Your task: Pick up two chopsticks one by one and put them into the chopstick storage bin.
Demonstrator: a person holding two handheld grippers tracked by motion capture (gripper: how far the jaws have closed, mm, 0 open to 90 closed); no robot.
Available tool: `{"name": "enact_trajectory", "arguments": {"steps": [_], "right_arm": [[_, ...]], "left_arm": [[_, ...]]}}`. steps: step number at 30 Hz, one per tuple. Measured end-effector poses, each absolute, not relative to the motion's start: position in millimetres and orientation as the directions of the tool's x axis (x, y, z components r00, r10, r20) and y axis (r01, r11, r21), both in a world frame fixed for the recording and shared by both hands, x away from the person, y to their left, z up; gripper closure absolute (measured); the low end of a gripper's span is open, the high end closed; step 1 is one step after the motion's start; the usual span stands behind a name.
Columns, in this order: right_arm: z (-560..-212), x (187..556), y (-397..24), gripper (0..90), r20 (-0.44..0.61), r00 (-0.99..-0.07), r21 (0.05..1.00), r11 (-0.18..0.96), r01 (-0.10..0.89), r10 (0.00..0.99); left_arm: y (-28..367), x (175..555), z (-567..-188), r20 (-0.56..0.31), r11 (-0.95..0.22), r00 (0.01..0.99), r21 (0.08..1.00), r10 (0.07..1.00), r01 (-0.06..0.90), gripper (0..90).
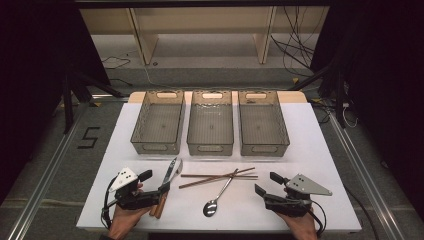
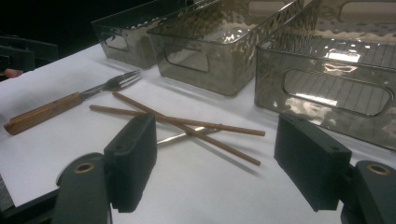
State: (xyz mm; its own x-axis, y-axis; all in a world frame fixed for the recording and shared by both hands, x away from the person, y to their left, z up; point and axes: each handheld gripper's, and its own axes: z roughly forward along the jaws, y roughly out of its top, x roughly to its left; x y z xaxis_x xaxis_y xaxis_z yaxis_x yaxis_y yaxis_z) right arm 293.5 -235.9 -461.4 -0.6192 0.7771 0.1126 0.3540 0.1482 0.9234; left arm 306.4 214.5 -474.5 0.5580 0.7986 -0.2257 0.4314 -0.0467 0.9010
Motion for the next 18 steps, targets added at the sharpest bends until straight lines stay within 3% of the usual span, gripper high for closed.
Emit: {"name": "enact_trajectory", "arguments": {"steps": [18], "right_arm": [[-460.2, 294.5, -236.9, 30.5, 0.124, -0.618, 0.922, 0.140, 0.360, 0.776]], "left_arm": [[205.8, 314.6, -467.7, -0.223, -0.091, 0.578, 0.881, 0.785, 0.464, 15.5]]}}
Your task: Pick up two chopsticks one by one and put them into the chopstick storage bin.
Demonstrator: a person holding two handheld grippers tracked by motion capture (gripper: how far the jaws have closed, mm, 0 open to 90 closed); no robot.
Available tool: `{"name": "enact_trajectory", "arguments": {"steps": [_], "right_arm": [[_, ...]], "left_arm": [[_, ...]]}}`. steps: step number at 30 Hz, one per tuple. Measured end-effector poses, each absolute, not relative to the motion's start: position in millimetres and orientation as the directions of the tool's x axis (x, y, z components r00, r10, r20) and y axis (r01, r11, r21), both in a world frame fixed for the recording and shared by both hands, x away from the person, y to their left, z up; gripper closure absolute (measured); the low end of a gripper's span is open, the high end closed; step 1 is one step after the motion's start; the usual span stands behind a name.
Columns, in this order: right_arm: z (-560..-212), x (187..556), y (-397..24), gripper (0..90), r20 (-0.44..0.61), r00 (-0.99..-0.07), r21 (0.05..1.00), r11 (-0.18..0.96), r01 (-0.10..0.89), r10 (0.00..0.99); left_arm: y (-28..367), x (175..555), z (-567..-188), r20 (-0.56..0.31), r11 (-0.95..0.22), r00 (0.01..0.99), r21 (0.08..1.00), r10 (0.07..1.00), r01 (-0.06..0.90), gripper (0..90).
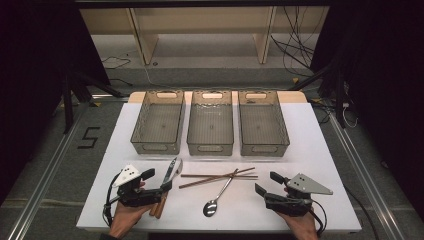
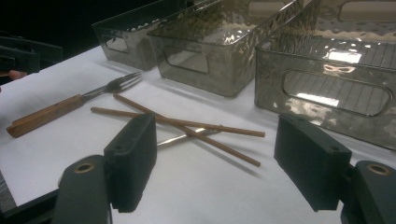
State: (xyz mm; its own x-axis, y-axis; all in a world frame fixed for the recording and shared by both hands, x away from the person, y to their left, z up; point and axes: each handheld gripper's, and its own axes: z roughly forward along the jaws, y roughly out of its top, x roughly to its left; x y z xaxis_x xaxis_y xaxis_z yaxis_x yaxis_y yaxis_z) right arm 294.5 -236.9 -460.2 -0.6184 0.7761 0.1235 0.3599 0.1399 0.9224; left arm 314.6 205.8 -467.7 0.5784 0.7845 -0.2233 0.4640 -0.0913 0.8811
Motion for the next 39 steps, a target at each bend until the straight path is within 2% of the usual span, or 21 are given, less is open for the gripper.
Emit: {"name": "enact_trajectory", "arguments": {"steps": [8, 27, 36, 39], "right_arm": [[-460, 295, -238, 30.5, 0.128, -0.619, 0.920, 0.140, 0.365, 0.775], [-460, 296, -238, 30.5, 0.134, -0.626, 0.920, 0.139, 0.367, 0.768], [-461, 297, -237, 30.5, 0.144, -0.629, 0.916, 0.139, 0.378, 0.764], [-462, 297, -238, 30.5, 0.144, -0.631, 0.915, 0.141, 0.379, 0.762]], "left_arm": [[188, 329, -460, -0.170, -0.211, 0.621, 0.845, 0.765, 0.491, 16.7], [144, 354, -445, -0.092, -0.405, 0.715, 0.771, 0.693, 0.492, 21.5], [122, 361, -448, -0.066, -0.510, 0.778, 0.720, 0.625, 0.471, 31.1], [118, 363, -450, -0.064, -0.539, 0.795, 0.702, 0.603, 0.465, 37.2]]}}
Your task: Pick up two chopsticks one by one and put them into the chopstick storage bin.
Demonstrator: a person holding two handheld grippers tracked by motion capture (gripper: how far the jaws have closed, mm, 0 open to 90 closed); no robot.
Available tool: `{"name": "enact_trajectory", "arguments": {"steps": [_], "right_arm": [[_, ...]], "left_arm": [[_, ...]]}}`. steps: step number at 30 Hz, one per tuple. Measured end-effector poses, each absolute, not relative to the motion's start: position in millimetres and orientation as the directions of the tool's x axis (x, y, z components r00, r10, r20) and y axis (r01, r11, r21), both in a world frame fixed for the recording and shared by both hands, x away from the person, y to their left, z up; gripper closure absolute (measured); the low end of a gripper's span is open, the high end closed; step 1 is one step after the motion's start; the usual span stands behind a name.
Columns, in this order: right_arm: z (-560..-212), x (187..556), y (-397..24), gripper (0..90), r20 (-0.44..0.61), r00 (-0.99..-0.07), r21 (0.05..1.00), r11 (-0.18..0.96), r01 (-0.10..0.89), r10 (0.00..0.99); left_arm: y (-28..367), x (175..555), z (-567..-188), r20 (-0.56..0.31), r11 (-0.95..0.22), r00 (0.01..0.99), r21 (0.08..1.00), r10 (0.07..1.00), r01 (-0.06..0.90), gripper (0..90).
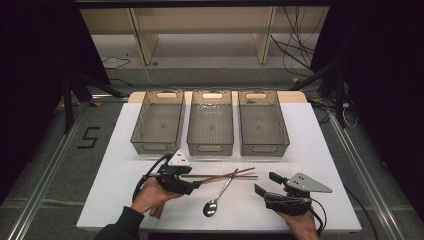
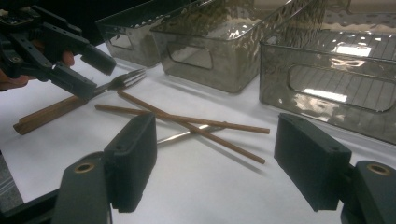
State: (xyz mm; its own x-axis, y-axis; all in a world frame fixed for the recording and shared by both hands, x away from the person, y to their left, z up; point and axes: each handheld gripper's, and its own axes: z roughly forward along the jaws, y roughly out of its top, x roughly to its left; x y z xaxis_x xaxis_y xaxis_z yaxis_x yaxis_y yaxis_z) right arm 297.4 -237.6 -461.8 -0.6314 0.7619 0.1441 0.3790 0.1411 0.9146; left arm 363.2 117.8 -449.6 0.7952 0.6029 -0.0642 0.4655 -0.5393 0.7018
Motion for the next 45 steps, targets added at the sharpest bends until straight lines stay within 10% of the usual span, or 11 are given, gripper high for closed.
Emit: {"name": "enact_trajectory", "arguments": {"steps": [45], "right_arm": [[-464, 299, -235, 31.0, 0.145, -0.643, 0.908, 0.157, 0.389, 0.752]], "left_arm": [[81, 378, -479, 0.031, -0.749, 0.908, 0.577, 0.419, 0.326, 75.5]]}}
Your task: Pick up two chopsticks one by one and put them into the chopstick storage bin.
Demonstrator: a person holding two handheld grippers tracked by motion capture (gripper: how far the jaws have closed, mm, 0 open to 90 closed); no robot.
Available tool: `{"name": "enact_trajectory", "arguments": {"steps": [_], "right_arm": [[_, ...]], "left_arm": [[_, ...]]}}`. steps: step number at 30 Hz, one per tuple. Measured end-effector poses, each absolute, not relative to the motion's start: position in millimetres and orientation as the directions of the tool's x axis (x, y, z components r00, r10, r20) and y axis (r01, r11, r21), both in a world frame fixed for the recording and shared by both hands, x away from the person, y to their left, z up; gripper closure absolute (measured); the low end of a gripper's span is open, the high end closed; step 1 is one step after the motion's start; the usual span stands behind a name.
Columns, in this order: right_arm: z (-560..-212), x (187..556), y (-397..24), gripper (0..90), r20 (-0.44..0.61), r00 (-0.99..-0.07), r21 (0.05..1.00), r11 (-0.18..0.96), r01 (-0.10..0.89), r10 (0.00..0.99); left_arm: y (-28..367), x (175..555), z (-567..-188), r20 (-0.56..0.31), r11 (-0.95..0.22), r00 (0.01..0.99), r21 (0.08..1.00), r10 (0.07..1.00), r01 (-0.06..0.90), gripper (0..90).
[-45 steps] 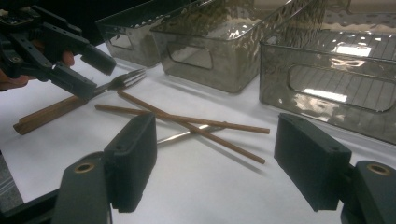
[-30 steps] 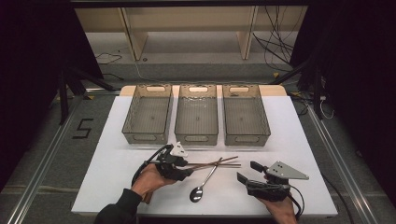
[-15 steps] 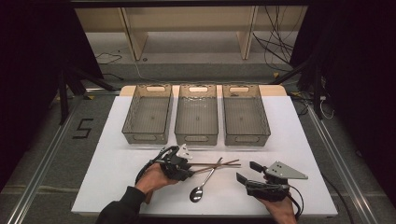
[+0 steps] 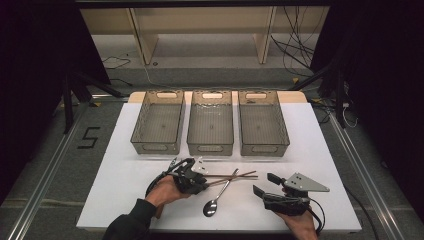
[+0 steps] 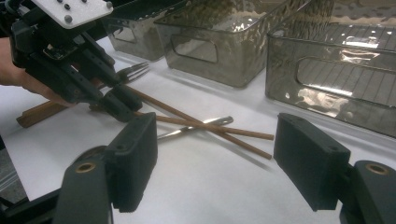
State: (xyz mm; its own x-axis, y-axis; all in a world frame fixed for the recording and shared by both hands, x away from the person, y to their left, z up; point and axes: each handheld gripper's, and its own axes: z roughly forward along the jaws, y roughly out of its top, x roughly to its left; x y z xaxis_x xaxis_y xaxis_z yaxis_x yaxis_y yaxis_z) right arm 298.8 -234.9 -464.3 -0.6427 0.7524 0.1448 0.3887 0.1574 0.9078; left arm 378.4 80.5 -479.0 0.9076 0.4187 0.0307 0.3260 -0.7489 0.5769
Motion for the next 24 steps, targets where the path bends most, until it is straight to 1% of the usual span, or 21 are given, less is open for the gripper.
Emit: {"name": "enact_trajectory", "arguments": {"steps": [9, 24], "right_arm": [[-464.6, 299.0, -235.1, 31.1, 0.142, -0.644, 0.907, 0.162, 0.389, 0.752], [-464.7, 298.9, -235.3, 31.2, 0.142, -0.643, 0.905, 0.164, 0.391, 0.752]], "left_arm": [[80.0, 376.9, -479.5, 0.034, -0.760, 0.923, 0.579, 0.383, 0.294, 82.9], [81.9, 376.0, -480.4, 0.023, -0.749, 0.931, 0.602, 0.364, 0.278, 84.5]]}}
